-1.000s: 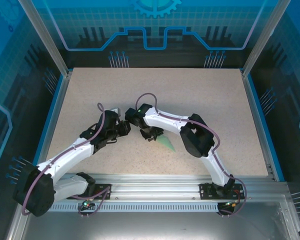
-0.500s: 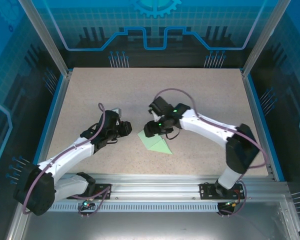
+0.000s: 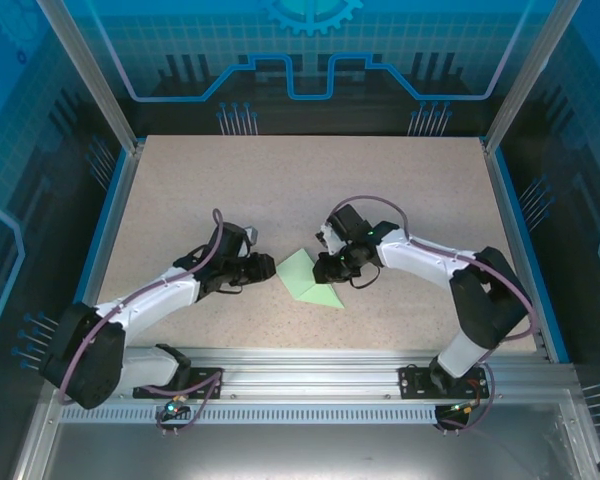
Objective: Fold a paper plane with a square sheet of paper (pick it up from the middle)
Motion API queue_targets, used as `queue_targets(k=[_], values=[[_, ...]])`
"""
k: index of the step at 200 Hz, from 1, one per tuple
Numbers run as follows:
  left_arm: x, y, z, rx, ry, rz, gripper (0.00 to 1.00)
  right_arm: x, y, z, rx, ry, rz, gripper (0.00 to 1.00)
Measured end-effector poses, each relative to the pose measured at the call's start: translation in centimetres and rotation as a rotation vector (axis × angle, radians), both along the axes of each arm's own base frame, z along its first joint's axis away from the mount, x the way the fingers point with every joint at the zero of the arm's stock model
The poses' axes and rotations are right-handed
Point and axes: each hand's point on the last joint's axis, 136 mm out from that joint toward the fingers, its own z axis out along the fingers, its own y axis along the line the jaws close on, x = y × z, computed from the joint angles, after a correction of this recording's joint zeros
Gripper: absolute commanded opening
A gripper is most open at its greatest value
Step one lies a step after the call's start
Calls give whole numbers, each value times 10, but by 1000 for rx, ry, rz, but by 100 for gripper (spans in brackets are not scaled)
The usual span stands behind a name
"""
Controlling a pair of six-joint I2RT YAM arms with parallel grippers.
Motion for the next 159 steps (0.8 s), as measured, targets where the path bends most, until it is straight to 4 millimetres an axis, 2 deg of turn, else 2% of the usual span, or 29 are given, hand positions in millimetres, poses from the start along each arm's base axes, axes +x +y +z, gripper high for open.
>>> queue_targets(k=[23,67,109,127,140,159], values=[[-6,-8,-8,-5,31,-32,37,0,-1,-17,-28,34,-3,13],[-14,-20,-12,-18,55,-77,38,8,-12,-29,-38,46,-39,13],[-22,-35,-19,-45,95,-101,42,8,-27,-49,-60,81,-81,14],[-25,-40,-21,-52,108,-109,44,8,-30,-53,-64,88,-90,13],[-28,-44,-22,-59,121,-109,50,9,-30,-55,-62,87,-94,13],[-29,-49,-22,-73,127,-107,50,10,-30,-56,-57,83,-100,14]])
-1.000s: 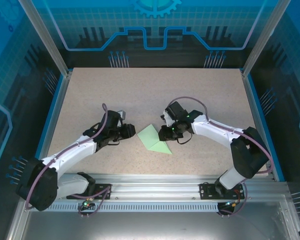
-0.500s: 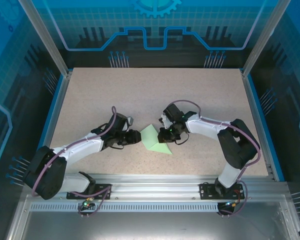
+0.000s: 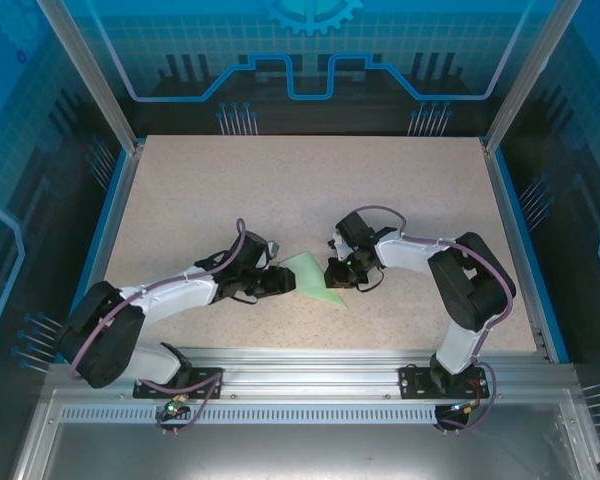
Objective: Fold a paper plane with a square sheet of paper (pick it up from the middle)
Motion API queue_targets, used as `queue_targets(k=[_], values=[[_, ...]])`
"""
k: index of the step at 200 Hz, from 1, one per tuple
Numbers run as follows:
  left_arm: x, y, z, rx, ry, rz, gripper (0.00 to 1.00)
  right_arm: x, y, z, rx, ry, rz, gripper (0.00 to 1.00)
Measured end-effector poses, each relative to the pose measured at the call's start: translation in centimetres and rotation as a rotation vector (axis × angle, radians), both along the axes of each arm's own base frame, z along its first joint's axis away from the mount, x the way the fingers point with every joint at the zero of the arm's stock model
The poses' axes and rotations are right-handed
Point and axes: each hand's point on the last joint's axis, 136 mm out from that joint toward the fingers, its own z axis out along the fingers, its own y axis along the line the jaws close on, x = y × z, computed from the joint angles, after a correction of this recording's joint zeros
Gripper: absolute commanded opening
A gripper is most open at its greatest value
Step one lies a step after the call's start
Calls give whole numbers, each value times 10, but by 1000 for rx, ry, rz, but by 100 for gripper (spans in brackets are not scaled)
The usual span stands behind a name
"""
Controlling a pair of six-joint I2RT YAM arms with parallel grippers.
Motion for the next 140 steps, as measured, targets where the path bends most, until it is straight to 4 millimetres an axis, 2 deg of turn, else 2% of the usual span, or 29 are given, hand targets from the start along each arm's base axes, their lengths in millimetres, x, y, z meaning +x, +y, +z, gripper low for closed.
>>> queue_targets(k=[11,61,89,110,140], values=[[0,-3,0,-9,2,2,54,0,0,-1,3,2,-6,14],[-3,-18,-10,-54,56,27,56,1,1,-2,16,-1,-18,14],[-10,-14,-21,-60,97,71,62,2,1,-2,18,0,-25,14],[-17,-9,-30,-42,128,100,62,3,1,-2,20,-3,-26,14],[-14,-13,-27,-66,126,122,61,3,1,-2,21,-3,-29,14]])
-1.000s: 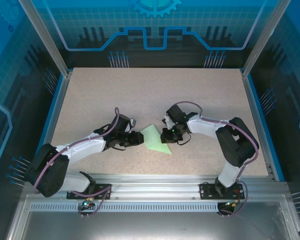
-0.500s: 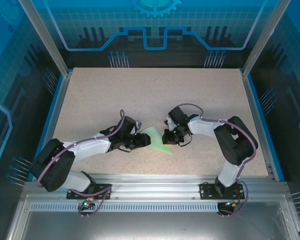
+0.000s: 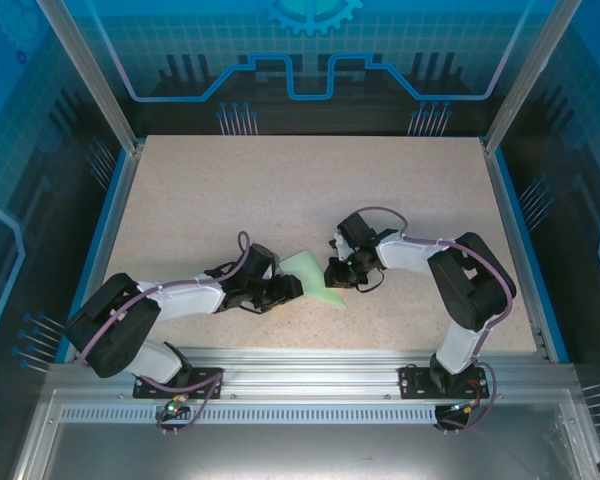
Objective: Fold a paper plane with a square sheet of paper (pick it up from the middle)
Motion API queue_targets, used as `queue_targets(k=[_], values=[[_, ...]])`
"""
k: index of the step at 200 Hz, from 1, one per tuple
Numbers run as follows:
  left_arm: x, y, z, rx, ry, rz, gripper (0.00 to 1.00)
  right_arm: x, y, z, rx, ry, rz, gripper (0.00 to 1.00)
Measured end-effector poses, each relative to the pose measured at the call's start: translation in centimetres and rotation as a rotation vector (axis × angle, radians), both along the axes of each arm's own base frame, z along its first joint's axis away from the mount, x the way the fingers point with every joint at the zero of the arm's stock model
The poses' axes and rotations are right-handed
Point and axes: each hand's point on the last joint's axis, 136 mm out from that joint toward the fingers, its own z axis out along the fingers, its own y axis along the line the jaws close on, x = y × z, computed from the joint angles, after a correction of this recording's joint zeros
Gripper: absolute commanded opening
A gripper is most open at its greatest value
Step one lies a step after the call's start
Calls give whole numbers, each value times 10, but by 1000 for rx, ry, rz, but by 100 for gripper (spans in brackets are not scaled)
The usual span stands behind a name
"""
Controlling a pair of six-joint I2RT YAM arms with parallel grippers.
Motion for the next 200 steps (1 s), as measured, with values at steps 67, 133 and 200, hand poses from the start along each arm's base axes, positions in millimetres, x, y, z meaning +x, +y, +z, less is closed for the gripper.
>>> queue_targets(k=[67,133,200], values=[[8,-12,-5,-37,6,5,52,0,-1,-1,8,2,-6,14],[20,-28,7,-87,-32,-13,37,1,-1,-1,25,4,-13,15],[40,-43,21,-90,-87,-44,8,-3,-9,3,39,-18,-33,21]])
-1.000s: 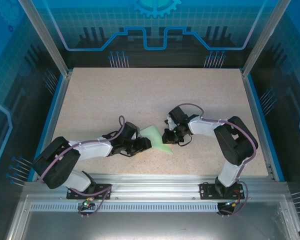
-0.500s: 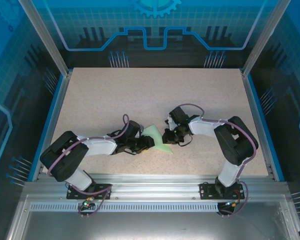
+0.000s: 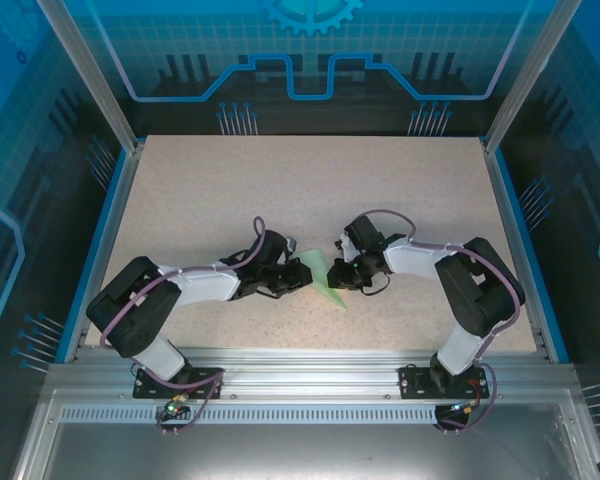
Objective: Fold a paper plane with a square sheet of paper (pick it up from the middle)
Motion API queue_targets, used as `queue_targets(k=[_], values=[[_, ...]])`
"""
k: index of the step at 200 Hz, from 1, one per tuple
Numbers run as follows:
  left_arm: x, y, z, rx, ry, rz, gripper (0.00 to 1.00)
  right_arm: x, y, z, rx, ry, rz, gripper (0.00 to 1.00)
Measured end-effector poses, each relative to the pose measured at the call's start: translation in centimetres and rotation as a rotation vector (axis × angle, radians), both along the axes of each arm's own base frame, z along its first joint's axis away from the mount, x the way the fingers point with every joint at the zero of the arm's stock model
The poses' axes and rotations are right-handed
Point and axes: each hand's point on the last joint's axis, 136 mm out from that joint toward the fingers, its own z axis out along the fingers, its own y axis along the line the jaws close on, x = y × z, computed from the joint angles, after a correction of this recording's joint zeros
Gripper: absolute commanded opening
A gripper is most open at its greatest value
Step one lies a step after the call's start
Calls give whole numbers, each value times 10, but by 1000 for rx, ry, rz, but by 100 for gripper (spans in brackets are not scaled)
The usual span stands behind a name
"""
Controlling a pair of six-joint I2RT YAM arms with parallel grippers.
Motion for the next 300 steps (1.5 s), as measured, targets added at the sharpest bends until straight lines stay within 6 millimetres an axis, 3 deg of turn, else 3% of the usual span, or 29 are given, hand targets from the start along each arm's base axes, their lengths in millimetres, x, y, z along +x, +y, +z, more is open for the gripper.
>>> queue_targets(k=[58,85,103,146,173,238,300], values=[[18,4,-4,31,9,-4,3,2,-2,8,1,-34,-5,24],[21,9,-11,52,39,-6,3,2,-7,15,-12,-78,-4,31],[20,9,-11,53,53,-9,4,4,-13,25,-28,-139,-2,40],[21,6,-4,41,67,-22,5,1,-10,47,-87,-322,93,46],[21,4,-1,38,74,-26,7,-11,4,43,-141,-415,204,46],[19,6,-2,44,92,-27,7,-26,17,27,-303,-671,414,47],[18,5,-1,38,97,-30,7,-7,22,29,-422,-850,457,41]])
